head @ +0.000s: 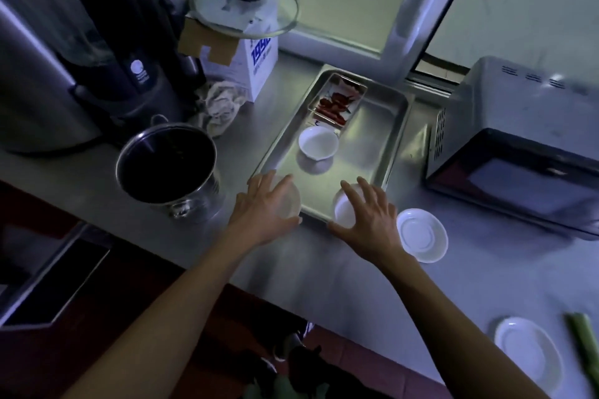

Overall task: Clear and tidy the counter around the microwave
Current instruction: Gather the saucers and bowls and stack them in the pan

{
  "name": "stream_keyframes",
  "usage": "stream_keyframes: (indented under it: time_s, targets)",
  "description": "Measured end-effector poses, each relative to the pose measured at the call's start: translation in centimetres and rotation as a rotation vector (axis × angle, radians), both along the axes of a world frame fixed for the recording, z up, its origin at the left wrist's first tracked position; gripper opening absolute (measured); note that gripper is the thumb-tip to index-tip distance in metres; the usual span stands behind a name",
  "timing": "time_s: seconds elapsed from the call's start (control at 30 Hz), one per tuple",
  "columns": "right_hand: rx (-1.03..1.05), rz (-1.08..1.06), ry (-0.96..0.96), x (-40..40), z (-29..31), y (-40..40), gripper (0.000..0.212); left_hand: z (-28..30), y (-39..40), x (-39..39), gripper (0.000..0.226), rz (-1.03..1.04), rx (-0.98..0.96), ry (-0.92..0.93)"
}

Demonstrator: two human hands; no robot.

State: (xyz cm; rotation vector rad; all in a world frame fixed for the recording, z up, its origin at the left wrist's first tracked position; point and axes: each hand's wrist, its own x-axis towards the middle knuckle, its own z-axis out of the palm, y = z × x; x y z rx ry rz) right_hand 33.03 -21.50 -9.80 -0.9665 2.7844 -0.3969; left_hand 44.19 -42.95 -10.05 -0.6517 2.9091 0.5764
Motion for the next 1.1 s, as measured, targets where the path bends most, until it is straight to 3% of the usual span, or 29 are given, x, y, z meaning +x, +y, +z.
stream_keyframes:
  time_s: [0.27,0.67,1.1]
  targets:
    - [-0.097,-0.084,-0.097,-6.1,0.0,-2.0,0.092,0.5,-1.9,-8.9,0.091,-0.132,-0.096,-0.024]
    - [-0.013,-0.173,-0.229,-12.8,-1.6,-2.9,0.093,-2.8,-4.0,-20.3,0.094,-0.231,-0.054,-0.106]
    - [-0.025,-0.237,-0.250,-16.5,-3.2,-6.3,0.094,-6.8,-6.6,-26.0,0.096,-0.271,-0.011,-0.137]
